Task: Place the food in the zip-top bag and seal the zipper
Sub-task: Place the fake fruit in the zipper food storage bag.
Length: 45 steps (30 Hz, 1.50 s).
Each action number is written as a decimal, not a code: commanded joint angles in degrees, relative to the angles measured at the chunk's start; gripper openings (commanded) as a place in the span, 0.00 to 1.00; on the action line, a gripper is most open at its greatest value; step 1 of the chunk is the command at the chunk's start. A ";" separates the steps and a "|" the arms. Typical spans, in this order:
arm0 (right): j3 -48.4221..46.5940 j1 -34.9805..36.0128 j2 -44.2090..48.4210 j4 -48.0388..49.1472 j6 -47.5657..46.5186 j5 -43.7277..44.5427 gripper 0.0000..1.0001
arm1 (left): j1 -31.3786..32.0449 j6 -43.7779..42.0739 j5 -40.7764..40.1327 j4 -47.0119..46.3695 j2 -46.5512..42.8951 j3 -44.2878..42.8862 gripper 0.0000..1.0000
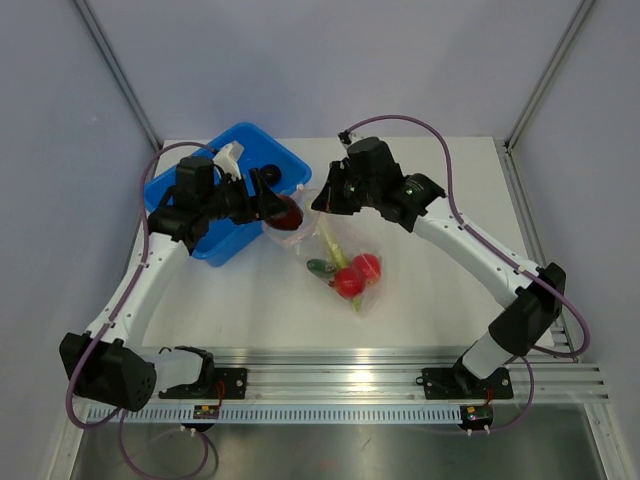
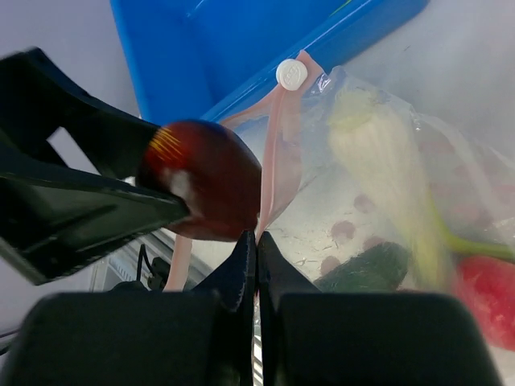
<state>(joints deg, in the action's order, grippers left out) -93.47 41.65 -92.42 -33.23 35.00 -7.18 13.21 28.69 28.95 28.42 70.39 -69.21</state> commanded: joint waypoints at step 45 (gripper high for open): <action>3.38 0.98 10.24 0.71 -1.43 -0.64 0.00 | -1.34 -6.89 -0.72 6.11 0.26 -9.98 0.84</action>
<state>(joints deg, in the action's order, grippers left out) -89.93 42.02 -85.89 -33.91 34.65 -7.11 14.87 22.46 30.65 34.41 68.64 -76.77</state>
